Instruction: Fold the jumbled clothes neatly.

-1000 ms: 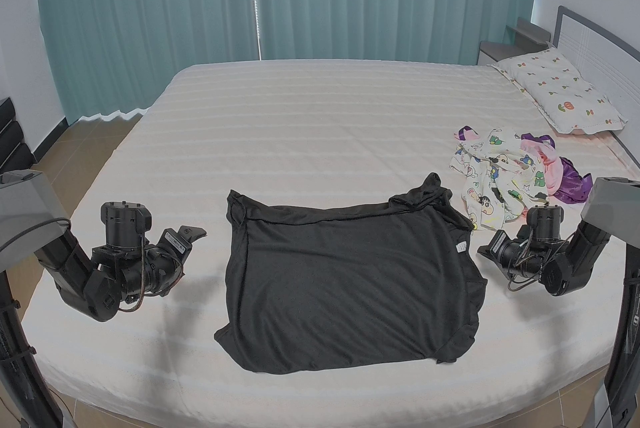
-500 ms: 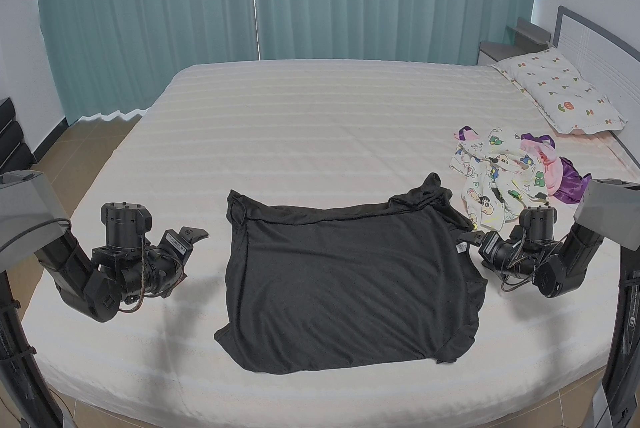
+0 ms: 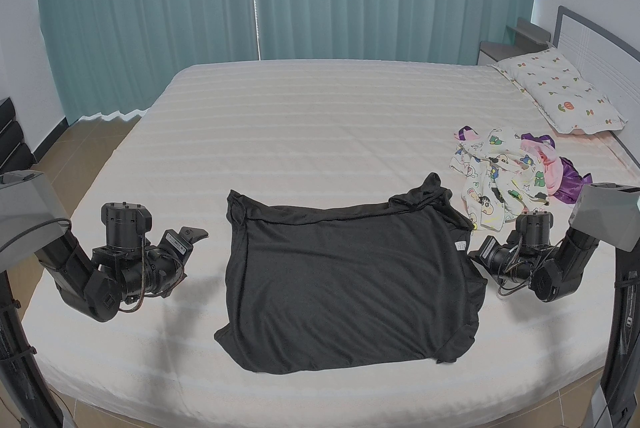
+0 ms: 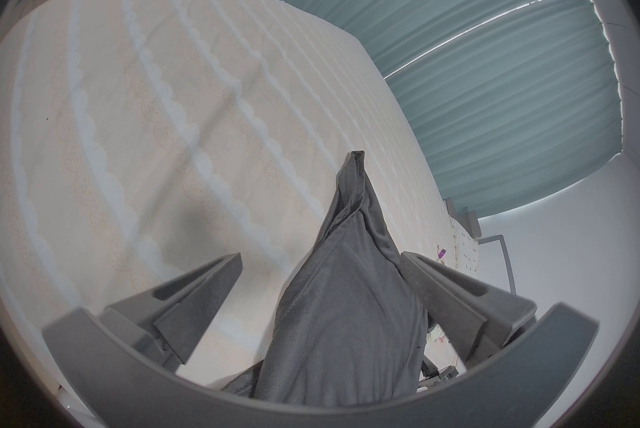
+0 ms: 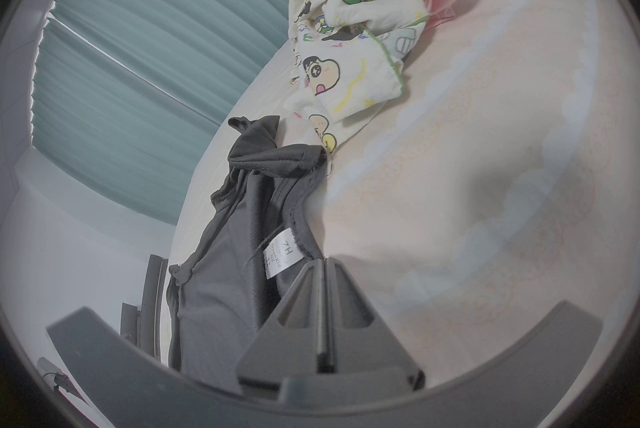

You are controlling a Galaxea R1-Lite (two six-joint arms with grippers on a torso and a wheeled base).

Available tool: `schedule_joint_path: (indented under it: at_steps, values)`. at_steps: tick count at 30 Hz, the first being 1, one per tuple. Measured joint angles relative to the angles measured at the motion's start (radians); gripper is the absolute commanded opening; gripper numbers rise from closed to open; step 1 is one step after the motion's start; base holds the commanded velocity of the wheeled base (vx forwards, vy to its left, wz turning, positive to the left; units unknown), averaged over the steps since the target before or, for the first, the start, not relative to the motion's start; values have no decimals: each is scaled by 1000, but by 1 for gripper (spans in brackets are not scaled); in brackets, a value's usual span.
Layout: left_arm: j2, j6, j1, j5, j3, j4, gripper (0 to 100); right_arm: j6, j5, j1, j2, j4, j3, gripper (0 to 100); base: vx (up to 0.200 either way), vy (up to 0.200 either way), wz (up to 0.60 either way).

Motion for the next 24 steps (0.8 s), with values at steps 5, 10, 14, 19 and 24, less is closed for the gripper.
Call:
schedule_joint_path:
  at_steps: [5, 10, 14, 19, 24]
  values:
    - [0, 0, 1, 0, 1, 0, 100, -1, 0, -17, -18, -3, 27, 0, 0, 0, 0]
    - [0, 0, 1, 0, 3, 0, 100, -7, 4, -47, -54, -7, 67, 0, 0, 0, 0]
    - [0, 0, 1, 0, 4, 0, 100, -8, 6, -64, -73, -7, 85, 0, 0, 0, 0]
    - [-2, 0, 1, 0, 7, 0, 100, -8, 25, -46, -77, -7, 94, 100, 0, 0, 0]
    - [-1, 0, 2, 0, 8, 0, 100, -12, 33, -21, -74, -8, 98, 100, 0, 0, 0]
